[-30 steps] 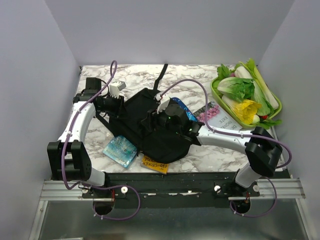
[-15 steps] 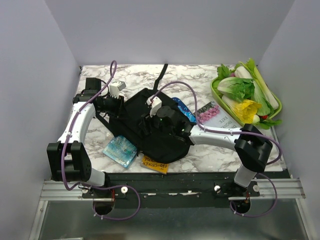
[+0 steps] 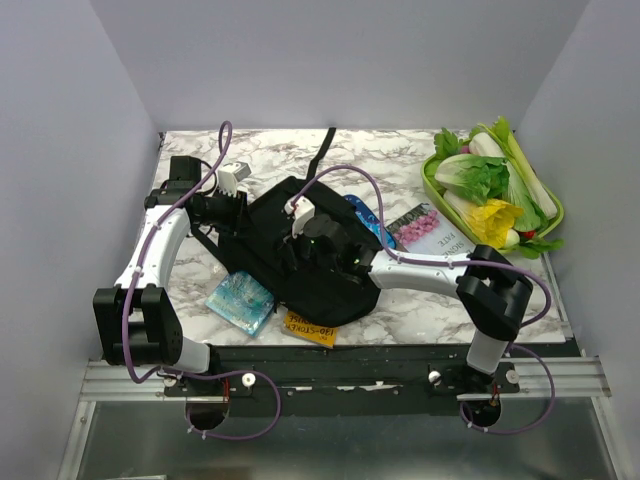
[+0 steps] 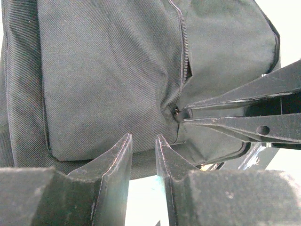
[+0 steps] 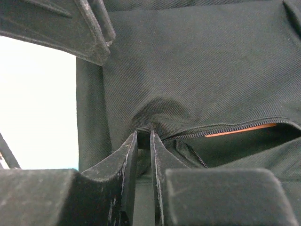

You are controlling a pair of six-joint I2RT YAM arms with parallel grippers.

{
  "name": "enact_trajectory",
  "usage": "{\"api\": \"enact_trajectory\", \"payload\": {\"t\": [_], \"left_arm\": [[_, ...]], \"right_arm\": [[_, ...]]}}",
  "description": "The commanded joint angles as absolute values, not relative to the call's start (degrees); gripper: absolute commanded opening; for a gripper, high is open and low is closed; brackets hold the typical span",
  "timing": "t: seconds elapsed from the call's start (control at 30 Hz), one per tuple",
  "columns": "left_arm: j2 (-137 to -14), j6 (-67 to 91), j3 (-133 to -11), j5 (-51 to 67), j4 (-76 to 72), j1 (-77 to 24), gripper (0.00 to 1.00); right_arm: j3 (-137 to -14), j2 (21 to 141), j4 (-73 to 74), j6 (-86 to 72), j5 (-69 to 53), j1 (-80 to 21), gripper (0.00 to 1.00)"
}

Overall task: Pack the student bag
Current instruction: Zip the student bag at the center of the board.

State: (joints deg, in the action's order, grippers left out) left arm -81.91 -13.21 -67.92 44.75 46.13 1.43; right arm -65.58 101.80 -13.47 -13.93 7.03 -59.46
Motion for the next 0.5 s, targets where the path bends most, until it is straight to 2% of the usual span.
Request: {"api": "enact_trajectory", "payload": {"t": [0.0, 0.03, 0.07, 0.1, 0.3, 0.47], "left_arm": [[-80.07, -13.36, -67.15, 46.31, 45.09, 1.76, 0.34], [-80.16, -14.23, -67.15, 46.84, 45.61, 1.76, 0.34], [-80.16, -15.02, -67.32, 48.67, 46.14, 1.84, 0.34], [-80.07, -15.46, -67.32, 49.56, 46.40, 1.67, 0.35], [-78.06, -25.13, -67.50, 56.15, 52.82, -1.65, 0.36], [-74.36, -29.88, -62.23, 54.67, 52.74, -5.88, 0.34]], "right_arm": [[-68.11, 103.09, -12.75, -14.59, 8.61, -60.03, 0.17], [-68.38, 102.92, -12.57, -14.85, 9.14, -60.03, 0.12], [-68.64, 102.75, -12.31, -14.85, 10.36, -60.03, 0.02], [-68.90, 102.40, -12.04, -14.94, 10.98, -59.86, 0.01], [-70.84, 101.34, -10.64, -16.34, 9.94, -58.36, 0.01], [-71.28, 101.51, -10.28, -22.14, 4.24, -55.73, 0.01]]}}
